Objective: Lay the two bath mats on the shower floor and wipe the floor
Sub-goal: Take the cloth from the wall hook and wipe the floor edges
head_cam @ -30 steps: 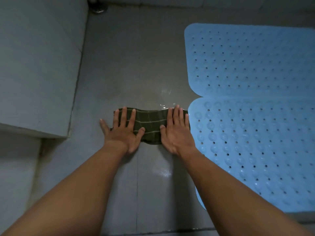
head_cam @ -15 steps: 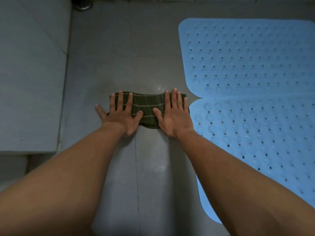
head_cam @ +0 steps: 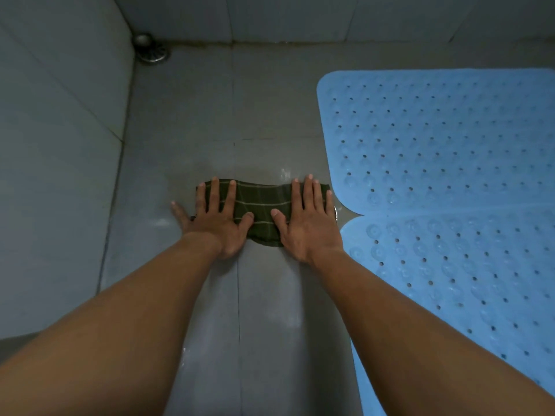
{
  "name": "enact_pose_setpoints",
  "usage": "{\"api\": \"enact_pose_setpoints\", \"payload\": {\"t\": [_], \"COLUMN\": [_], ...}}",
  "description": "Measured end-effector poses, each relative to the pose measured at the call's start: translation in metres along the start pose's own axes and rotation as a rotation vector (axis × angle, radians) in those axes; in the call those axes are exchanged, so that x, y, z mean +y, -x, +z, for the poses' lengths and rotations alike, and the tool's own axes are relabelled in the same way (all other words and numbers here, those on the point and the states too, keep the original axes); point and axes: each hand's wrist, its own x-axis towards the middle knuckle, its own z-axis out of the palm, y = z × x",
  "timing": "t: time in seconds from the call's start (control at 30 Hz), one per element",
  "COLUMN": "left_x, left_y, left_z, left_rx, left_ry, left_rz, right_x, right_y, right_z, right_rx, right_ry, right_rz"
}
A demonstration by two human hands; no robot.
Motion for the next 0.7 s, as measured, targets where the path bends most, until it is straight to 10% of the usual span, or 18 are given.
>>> {"api": "enact_pose_setpoints", "payload": {"t": [0.7], "left_x": [0.012], "left_y": [-0.106], "left_z": [-0.068], "left_rx": [0.085], "left_ry": [0.005], "left_rz": [0.007], "right_x": [0.006], "right_y": [-0.124], "right_z": [-0.025], "right_rx": [0.026], "right_ry": [0.014], "right_rz": [0.006]}}
